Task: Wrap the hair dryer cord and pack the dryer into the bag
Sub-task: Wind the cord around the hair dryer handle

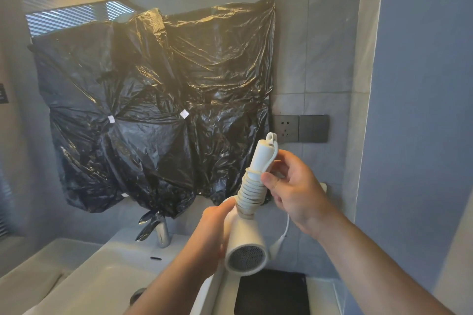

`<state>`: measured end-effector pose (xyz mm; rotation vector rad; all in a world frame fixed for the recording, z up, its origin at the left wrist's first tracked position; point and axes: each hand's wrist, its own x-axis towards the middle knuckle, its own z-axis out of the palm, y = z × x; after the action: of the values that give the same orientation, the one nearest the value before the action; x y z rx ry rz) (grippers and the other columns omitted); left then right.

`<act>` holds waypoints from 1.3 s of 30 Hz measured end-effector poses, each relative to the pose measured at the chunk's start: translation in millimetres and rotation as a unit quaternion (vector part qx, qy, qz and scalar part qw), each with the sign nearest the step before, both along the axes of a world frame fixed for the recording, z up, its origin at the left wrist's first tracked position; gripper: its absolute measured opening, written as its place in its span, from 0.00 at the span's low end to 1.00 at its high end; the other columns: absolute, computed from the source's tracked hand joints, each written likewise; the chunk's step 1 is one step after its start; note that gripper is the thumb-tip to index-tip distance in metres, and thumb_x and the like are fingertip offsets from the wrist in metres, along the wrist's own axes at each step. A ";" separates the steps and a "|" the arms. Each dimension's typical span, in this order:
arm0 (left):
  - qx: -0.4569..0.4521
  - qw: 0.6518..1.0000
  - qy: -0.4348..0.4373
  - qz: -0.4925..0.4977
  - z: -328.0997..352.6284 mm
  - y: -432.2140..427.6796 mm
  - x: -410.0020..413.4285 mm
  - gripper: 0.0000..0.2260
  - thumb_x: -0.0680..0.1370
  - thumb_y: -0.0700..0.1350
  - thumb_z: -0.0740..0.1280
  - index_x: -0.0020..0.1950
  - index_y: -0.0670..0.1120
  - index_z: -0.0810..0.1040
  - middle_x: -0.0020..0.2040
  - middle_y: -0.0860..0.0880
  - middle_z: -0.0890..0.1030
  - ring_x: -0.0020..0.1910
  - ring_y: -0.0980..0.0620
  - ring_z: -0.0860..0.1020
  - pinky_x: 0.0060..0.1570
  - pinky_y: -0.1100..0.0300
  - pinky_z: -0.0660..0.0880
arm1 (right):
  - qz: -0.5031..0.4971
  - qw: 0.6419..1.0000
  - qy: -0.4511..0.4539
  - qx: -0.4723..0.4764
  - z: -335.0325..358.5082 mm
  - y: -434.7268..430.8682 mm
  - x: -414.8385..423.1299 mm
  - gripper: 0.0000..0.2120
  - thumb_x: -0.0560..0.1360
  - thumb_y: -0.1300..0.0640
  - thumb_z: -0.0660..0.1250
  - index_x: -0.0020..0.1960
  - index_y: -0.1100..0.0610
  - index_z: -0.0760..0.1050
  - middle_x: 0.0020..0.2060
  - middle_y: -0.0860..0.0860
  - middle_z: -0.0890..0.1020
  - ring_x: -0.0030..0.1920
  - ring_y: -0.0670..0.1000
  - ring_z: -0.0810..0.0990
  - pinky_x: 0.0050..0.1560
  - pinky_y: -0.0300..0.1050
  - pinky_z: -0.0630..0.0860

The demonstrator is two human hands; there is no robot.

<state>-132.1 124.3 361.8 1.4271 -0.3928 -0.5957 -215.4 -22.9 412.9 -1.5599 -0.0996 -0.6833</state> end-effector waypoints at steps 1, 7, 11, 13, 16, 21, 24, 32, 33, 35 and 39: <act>0.015 1.000 -0.026 0.009 1.6 1.9 -11.0 0.19 0.71 0.60 0.67 0.49 0.45 0.82 0.43 0.45 0.81 0.42 0.46 0.79 0.44 0.54 0.74 | -0.004 1.000 0.008 -0.010 -2.6 2.0 1.4 0.17 0.72 0.61 0.68 0.60 0.51 0.74 0.48 0.52 0.81 0.27 0.38 0.75 0.26 0.28 0.68; -0.006 0.995 -0.087 0.045 -6.1 13.5 -15.5 0.09 0.80 0.49 0.66 0.56 0.47 0.79 0.57 0.45 0.82 0.52 0.48 0.80 0.53 0.50 0.78 | -0.036 0.996 0.033 -0.070 -16.9 10.4 0.8 0.17 0.69 0.54 0.70 0.55 0.39 0.76 0.51 0.47 0.83 0.47 0.44 0.82 0.45 0.39 0.78; -0.092 0.970 -0.226 0.016 5.5 12.4 -10.4 0.12 0.82 0.46 0.64 0.64 0.49 0.80 0.61 0.48 0.82 0.60 0.52 0.80 0.57 0.59 0.76 | -0.056 0.989 0.047 -0.126 -27.7 19.6 0.4 0.17 0.72 0.55 0.73 0.54 0.35 0.75 0.52 0.43 0.83 0.56 0.45 0.81 0.57 0.48 0.78; -0.105 0.960 -0.257 -0.034 10.6 11.9 -9.5 0.13 0.83 0.43 0.62 0.65 0.46 0.79 0.59 0.45 0.84 0.60 0.46 0.81 0.60 0.53 0.78 | -0.049 0.989 0.054 -0.126 -31.3 24.2 -1.9 0.17 0.72 0.52 0.74 0.54 0.33 0.75 0.52 0.41 0.84 0.55 0.44 0.81 0.56 0.48 0.79; -0.101 0.962 -0.250 -0.045 3.2 16.6 -1.1 0.12 0.81 0.38 0.63 0.64 0.44 0.80 0.56 0.44 0.85 0.57 0.44 0.82 0.58 0.50 0.79 | -0.068 0.986 0.070 -0.133 -39.7 28.7 -1.9 0.20 0.73 0.55 0.73 0.51 0.29 0.75 0.50 0.36 0.83 0.56 0.40 0.80 0.56 0.45 0.78; -0.108 0.977 -0.181 -0.031 -41.2 26.2 11.6 0.13 0.74 0.46 0.69 0.55 0.41 0.83 0.52 0.40 0.85 0.50 0.44 0.83 0.53 0.48 0.79 | -0.073 0.984 0.122 -0.107 -68.8 37.2 1.5 0.19 0.74 0.61 0.72 0.57 0.41 0.75 0.53 0.42 0.83 0.50 0.38 0.81 0.51 0.37 0.78; -0.108 0.984 -0.123 -0.065 -73.1 32.8 13.7 0.18 0.74 0.52 0.69 0.58 0.42 0.82 0.55 0.37 0.84 0.55 0.36 0.82 0.58 0.39 0.77 | -0.083 0.978 0.164 -0.100 -95.4 45.4 5.4 0.21 0.74 0.60 0.72 0.62 0.43 0.74 0.56 0.45 0.82 0.52 0.41 0.82 0.54 0.42 0.80; -0.052 0.991 -0.121 -0.012 -158.4 46.9 20.3 0.07 0.79 0.40 0.68 0.52 0.49 0.85 0.48 0.48 0.86 0.49 0.47 0.84 0.51 0.47 0.81 | -0.076 0.967 0.241 -0.035 -169.7 63.5 8.7 0.20 0.74 0.68 0.68 0.57 0.45 0.78 0.50 0.46 0.86 0.51 0.47 0.85 0.50 0.46 0.81; -0.044 0.992 -0.120 -0.004 -169.2 47.3 20.4 0.08 0.79 0.38 0.67 0.51 0.49 0.85 0.47 0.49 0.87 0.48 0.49 0.84 0.50 0.49 0.81 | -0.079 0.965 0.246 -0.029 -179.9 64.2 8.7 0.20 0.74 0.68 0.68 0.58 0.46 0.78 0.50 0.46 0.86 0.52 0.48 0.85 0.50 0.47 0.81; -0.033 0.993 -0.112 0.003 -193.1 48.0 19.6 0.09 0.79 0.38 0.68 0.50 0.50 0.84 0.45 0.50 0.86 0.46 0.50 0.84 0.48 0.51 0.80 | -0.090 0.962 0.254 -0.033 -200.0 66.5 8.2 0.20 0.73 0.68 0.69 0.57 0.47 0.78 0.50 0.46 0.87 0.52 0.46 0.85 0.50 0.42 0.80; -0.014 0.995 -0.101 0.015 -233.7 49.1 13.1 0.10 0.79 0.38 0.68 0.45 0.53 0.82 0.43 0.52 0.85 0.43 0.53 0.83 0.46 0.52 0.79 | -0.100 0.960 0.257 -0.039 -234.1 69.6 2.3 0.20 0.72 0.67 0.71 0.50 0.41 0.77 0.43 0.37 0.86 0.47 0.40 0.84 0.43 0.32 0.77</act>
<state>-119.0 173.4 128.1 1.4691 -0.5358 -0.4220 -213.1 46.6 178.7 -1.7934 0.4286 -0.4116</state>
